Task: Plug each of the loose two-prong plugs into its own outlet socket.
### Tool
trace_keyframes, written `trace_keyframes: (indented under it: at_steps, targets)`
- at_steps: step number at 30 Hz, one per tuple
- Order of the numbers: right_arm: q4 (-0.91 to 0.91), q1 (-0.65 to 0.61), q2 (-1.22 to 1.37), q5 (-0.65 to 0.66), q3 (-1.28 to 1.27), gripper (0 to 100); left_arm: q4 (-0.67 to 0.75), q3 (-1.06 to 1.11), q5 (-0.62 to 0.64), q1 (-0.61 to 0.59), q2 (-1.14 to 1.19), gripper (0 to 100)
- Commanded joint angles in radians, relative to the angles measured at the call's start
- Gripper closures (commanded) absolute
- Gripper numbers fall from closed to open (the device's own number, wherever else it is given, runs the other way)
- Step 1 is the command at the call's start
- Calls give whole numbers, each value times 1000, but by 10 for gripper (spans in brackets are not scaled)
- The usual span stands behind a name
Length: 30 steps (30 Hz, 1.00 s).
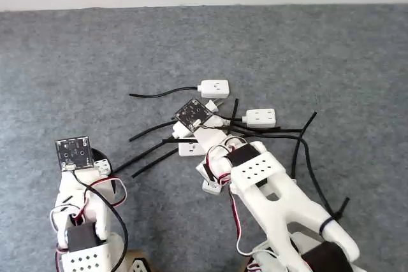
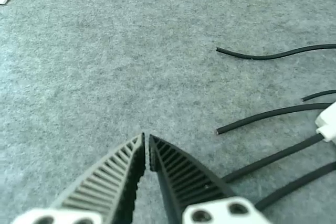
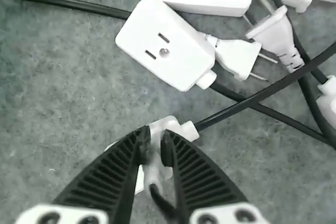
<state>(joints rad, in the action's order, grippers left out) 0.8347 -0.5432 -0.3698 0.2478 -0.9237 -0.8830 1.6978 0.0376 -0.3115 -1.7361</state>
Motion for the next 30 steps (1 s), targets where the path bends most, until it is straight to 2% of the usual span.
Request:
trace_keyframes:
  at_steps: [1,5,7,16,20,27,30]
  targets:
    - [33,7,28,14,3,943,-5,-8,-11,-2,-6,984]
    - [42,5,27,20,26,794,-5,-8,-12,0,-6,984]
    - [67,5,25,46,61,762,-5,-8,-12,2,-6,984]
    - [200,5,25,46,287,760,-20,-8,-29,2,-6,863]
    - [282,5,25,0,361,760,-20,-8,-28,2,-6,862]
    - [378,-22,25,-9,327,764,-20,-8,-29,3,-6,863]
    - [364,-16,27,0,278,822,-20,-8,-31,3,-6,863]
